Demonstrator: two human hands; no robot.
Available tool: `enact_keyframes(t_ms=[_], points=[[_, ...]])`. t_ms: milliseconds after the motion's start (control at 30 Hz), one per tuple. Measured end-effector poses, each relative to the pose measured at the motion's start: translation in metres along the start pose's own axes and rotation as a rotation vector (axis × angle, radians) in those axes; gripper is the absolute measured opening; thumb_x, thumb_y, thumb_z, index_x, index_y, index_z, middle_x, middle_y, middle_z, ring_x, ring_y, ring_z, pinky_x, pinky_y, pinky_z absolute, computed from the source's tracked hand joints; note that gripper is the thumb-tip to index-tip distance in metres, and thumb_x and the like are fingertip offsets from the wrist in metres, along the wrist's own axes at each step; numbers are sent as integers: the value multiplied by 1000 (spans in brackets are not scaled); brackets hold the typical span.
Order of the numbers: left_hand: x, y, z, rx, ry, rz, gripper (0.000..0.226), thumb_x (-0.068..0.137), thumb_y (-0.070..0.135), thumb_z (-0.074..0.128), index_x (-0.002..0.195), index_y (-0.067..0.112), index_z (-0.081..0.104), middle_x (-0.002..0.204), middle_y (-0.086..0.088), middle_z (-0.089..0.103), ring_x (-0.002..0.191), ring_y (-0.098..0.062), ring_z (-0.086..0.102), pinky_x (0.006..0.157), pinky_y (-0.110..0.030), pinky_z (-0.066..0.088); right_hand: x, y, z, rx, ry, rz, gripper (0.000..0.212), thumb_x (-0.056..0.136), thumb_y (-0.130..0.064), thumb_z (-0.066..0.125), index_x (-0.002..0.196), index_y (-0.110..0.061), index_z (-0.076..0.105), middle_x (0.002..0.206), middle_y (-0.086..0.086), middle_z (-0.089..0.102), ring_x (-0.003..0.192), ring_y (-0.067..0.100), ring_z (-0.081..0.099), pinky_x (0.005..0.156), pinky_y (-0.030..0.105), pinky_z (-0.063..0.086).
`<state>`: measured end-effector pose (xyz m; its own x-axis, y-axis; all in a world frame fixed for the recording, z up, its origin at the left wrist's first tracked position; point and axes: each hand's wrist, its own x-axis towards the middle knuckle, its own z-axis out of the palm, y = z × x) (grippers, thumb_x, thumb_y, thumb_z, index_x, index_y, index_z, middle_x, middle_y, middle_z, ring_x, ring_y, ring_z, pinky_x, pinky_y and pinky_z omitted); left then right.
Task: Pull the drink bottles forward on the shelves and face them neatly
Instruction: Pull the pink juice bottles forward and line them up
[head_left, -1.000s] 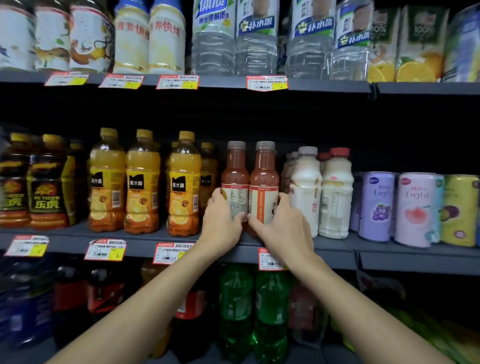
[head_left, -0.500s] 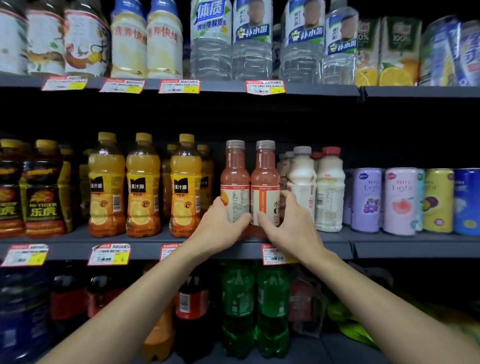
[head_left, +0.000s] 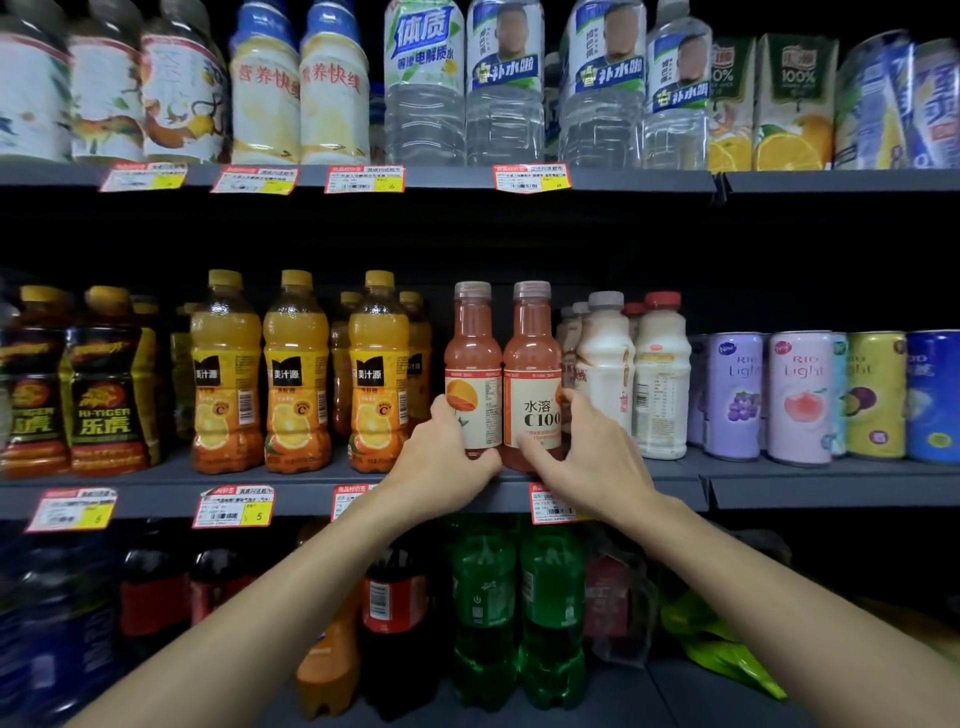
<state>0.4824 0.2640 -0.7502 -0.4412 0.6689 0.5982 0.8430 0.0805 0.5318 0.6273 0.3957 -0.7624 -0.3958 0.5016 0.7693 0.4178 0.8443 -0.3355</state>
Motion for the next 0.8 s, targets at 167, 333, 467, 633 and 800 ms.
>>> enact_keyframes(t_ms=[167, 333, 467, 633, 800], points=[[1, -3, -2, -35, 31, -21, 70, 87, 28, 73, 142, 15, 32, 130, -3, 62, 112, -17, 62, 82, -22, 46, 0, 3, -3, 73, -61, 31, 81, 73, -69, 60, 140, -34, 31, 106, -23, 62, 98, 8, 64, 78, 29, 49], [-2, -4, 3, -18, 107, -26, 72, 81, 36, 80, 137, 10, 42, 129, -6, 61, 119, -20, 59, 98, -37, 53, -2, 1, -2, 116, -9, 39, 84, 67, -77, 68, 129, -32, 34, 90, -25, 57, 83, -3, 60, 72, 23, 49], [-1, -7, -3, 63, 63, 11, 68, 78, 44, 81, 127, 11, 49, 125, -5, 62, 116, -21, 59, 94, -33, 53, 4, 1, -7, 108, -105, 29, 97, 65, -79, 70, 139, -28, 32, 119, -12, 65, 106, 9, 64, 89, 34, 55], [3, -8, -7, 13, 7, -45, 77, 77, 38, 85, 134, 9, 41, 128, -7, 63, 115, -19, 62, 84, -23, 49, 6, 3, -12, 44, -213, -11, 100, 67, -76, 71, 143, -28, 28, 132, -7, 63, 116, 18, 63, 95, 43, 54], [2, -9, -5, -33, 36, -47, 81, 71, 40, 89, 132, 10, 44, 122, -5, 66, 109, -17, 65, 78, -20, 48, 5, 4, -11, 73, -225, 3, 95, 69, -75, 70, 143, -26, 37, 132, -7, 63, 116, 15, 63, 94, 41, 54]])
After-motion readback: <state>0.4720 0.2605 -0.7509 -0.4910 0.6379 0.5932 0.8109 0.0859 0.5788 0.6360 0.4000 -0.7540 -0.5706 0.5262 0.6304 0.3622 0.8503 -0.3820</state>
